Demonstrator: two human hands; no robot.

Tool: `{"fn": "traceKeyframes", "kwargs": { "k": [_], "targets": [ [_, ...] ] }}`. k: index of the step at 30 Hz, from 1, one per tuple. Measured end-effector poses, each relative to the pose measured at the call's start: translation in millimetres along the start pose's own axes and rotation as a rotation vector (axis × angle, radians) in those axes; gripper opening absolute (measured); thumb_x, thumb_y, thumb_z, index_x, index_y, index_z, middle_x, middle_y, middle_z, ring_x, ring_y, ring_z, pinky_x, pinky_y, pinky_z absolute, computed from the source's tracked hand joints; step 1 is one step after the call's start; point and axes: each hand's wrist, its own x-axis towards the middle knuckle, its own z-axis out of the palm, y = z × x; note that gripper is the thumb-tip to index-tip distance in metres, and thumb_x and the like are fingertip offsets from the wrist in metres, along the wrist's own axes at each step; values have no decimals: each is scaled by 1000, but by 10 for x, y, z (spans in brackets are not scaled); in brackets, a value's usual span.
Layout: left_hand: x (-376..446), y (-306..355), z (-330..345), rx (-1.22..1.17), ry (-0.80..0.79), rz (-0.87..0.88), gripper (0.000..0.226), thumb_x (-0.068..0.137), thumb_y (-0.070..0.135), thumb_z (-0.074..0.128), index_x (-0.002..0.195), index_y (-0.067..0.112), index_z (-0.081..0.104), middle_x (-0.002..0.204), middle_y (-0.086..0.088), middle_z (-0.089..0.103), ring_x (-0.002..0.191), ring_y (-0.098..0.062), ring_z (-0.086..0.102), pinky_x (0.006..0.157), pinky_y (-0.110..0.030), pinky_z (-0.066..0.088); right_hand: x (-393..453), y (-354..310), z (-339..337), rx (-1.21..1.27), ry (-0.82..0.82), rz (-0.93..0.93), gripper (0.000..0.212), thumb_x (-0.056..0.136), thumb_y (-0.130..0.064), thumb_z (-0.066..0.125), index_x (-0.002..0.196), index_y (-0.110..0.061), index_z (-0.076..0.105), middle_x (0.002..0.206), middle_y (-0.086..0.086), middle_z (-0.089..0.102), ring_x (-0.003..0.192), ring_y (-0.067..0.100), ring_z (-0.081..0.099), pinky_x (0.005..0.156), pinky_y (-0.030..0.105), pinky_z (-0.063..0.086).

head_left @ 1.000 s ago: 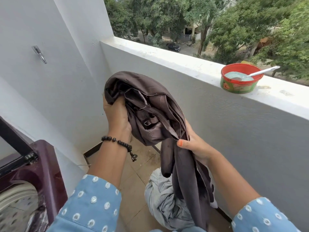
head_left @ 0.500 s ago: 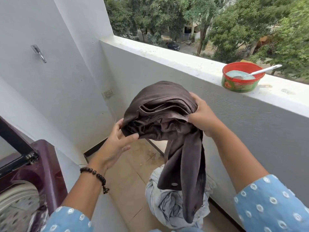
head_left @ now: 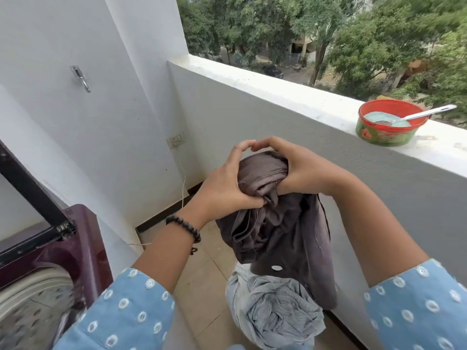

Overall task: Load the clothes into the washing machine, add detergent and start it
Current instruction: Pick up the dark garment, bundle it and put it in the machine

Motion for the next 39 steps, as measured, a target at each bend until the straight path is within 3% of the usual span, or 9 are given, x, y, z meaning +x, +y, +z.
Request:
{"fn": "traceKeyframes", "kwargs": {
  "k": [5,12,18,23,28,31,34,36,39],
  "targets": [
    [72,-84,-104,-370,130,62,81,67,0,80,133,29,45,110,-10,68,96,-25,71,90,-45,57,-92,235,-30,538,-16,12,90,71,-22,82,145,-41,34,143,-1,45,126,15,55,104,39,48],
    [247,-170,-342,-901,261,127,67,60,0,69,123,11,51,103,3,70,93,-11,66,79,-25,56,-135,590,273,641,-136,153,131,52,-45,94,153,-41,10,153,-5,39,135,16,48,110,46,41],
    [250,-339,-221,-1162,292,-26,63,67,10,70,125,-5,53,119,-24,55,112,-39,52,106,-62,38,-81,498,447,777,107,152,69,69,-6,79,132,-13,53,121,7,69,110,26,68,88,38,56],
    [118,-640,-209,-927,117,-261,68,63,25,77,126,7,58,122,-17,65,115,-32,60,108,-53,44,-38,536,288,778,261,163,59,64,0,77,121,-8,62,112,14,72,101,33,70,84,44,58],
    [40,-774,-558,-615,-300,-392,140,47,21,94,154,43,5,137,4,61,119,-12,63,88,-30,56,-8,506,102,519,169,214,54,71,11,76,112,-22,66,104,5,75,97,27,72,83,40,60],
    [155,-558,-709,-296,-435,-333,148,52,35,97,152,48,-11,162,1,22,141,-3,34,99,-14,43,73,417,118,320,75,244,53,69,-2,80,114,-25,65,104,-2,75,95,17,72,89,42,57],
    [326,-275,-534,249,-489,-162,142,57,57,89,148,52,-19,165,11,-4,151,-6,-9,123,-49,5,155,254,188,56,5,217,49,66,-14,82,108,-28,63,99,-9,73,90,8,69,87,39,56],
    [413,-141,-334,451,-476,-62,140,59,61,86,150,47,-19,165,7,12,152,-12,3,118,-64,-5,198,142,210,-86,-31,182,52,63,-19,84,109,-26,61,99,-8,71,90,8,67,85,38,55],
    [478,-116,-149,336,-381,2,123,64,39,90,154,38,7,136,9,57,124,-15,55,115,-50,31,207,84,155,-171,-18,131,65,64,-21,85,120,-26,53,106,-7,67,95,10,64,86,35,54]
  ]
}}
